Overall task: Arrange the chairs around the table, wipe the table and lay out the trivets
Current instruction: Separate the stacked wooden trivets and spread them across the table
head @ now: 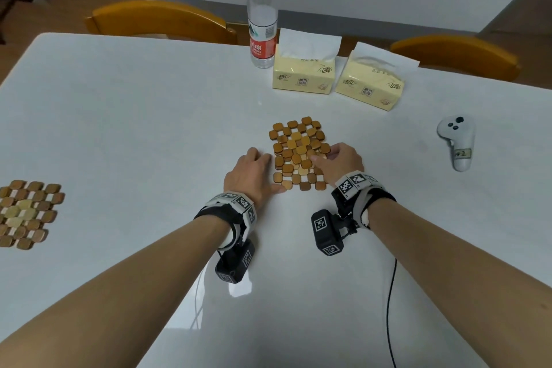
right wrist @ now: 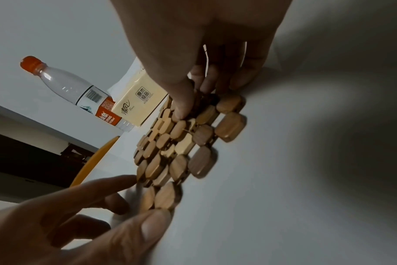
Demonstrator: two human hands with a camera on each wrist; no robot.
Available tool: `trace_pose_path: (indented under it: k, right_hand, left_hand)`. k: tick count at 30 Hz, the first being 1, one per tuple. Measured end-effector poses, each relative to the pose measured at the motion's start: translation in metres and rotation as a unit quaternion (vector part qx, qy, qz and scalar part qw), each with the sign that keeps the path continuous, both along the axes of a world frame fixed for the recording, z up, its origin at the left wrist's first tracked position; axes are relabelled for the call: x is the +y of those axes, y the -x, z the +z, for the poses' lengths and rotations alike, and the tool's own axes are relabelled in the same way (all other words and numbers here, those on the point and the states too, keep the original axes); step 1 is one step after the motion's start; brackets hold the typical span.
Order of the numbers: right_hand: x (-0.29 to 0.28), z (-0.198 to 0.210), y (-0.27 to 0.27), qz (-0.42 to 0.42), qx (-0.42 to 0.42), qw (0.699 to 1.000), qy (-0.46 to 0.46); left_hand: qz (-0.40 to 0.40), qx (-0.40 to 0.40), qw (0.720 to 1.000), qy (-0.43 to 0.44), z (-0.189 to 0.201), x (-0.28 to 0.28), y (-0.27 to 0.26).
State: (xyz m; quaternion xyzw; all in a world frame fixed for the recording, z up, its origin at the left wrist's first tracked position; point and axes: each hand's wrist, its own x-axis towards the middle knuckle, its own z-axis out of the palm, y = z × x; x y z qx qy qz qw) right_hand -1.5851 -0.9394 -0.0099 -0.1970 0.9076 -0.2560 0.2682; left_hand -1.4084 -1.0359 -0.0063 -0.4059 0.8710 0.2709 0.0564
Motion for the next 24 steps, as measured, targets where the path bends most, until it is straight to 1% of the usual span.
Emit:
trace_pose_path:
  k: [6, 10, 13, 16, 18, 21, 24]
  right_hand:
    - [-0.012, -0.008, 0.017, -0.063, -0.023, 0.994, 0.083]
    - [-0.012, -0.005, 0.027, -0.123, -0.048, 0.978, 0.162]
    - [0.0, 0.002, 0.027, -0.168, -0.061, 0.96, 0.214]
    - [0.021, 0.011, 0.021, -0.182, -0.086, 0.95, 0.237]
    - [0.036, 0.015, 0.013, -0.185, -0.103, 0.946, 0.248]
    - [0.056, 0.021, -0.003, -0.179, -0.123, 0.941, 0.258]
    - [0.075, 0.032, -0.022, -0.169, -0.142, 0.936, 0.275]
  left_hand:
    - [0.001, 0.0, 1.0, 0.017, 0.001, -0.016, 0.019]
    - [0.002, -0.004, 1.0, 0.022, 0.002, -0.017, 0.029]
    - [0.014, -0.002, 1.0, 0.012, 0.003, -0.015, 0.029]
    - [0.04, 0.012, 0.999, 0.001, 0.01, -0.013, 0.027]
    - [0.068, 0.045, 0.996, -0.036, 0.017, -0.01, 0.024]
    - [0.089, 0.073, 0.984, -0.139, 0.025, 0.001, 0.021]
    - [0.113, 0.101, 0.958, -0.242, 0.027, 0.02, 0.015]
